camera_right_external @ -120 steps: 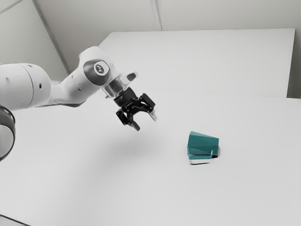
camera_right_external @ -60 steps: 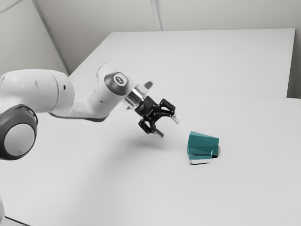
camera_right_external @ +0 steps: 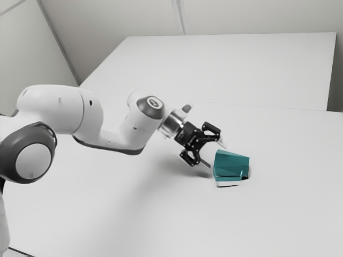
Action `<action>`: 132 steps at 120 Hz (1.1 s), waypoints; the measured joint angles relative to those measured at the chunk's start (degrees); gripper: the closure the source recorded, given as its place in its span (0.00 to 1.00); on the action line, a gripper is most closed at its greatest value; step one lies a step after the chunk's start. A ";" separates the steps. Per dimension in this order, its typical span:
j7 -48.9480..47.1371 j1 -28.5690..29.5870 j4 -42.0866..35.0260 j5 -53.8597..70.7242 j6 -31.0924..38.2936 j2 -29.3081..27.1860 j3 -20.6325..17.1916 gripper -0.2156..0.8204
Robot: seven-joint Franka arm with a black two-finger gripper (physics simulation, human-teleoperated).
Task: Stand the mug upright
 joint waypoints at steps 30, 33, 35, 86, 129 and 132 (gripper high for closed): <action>0.01 -0.27 1.51 -2.57 3.21 3.09 -0.95 0.21; 0.01 -0.28 1.70 -2.74 3.41 3.32 -0.95 0.21; 0.01 -0.31 1.81 -2.85 3.53 3.43 -0.96 0.21; -0.08 -0.88 3.58 -2.77 6.32 3.74 -1.92 0.73; -0.68 -1.62 5.76 -1.90 7.35 3.44 -1.93 0.93; -0.73 -1.66 5.85 -1.79 7.37 3.42 -1.93 0.94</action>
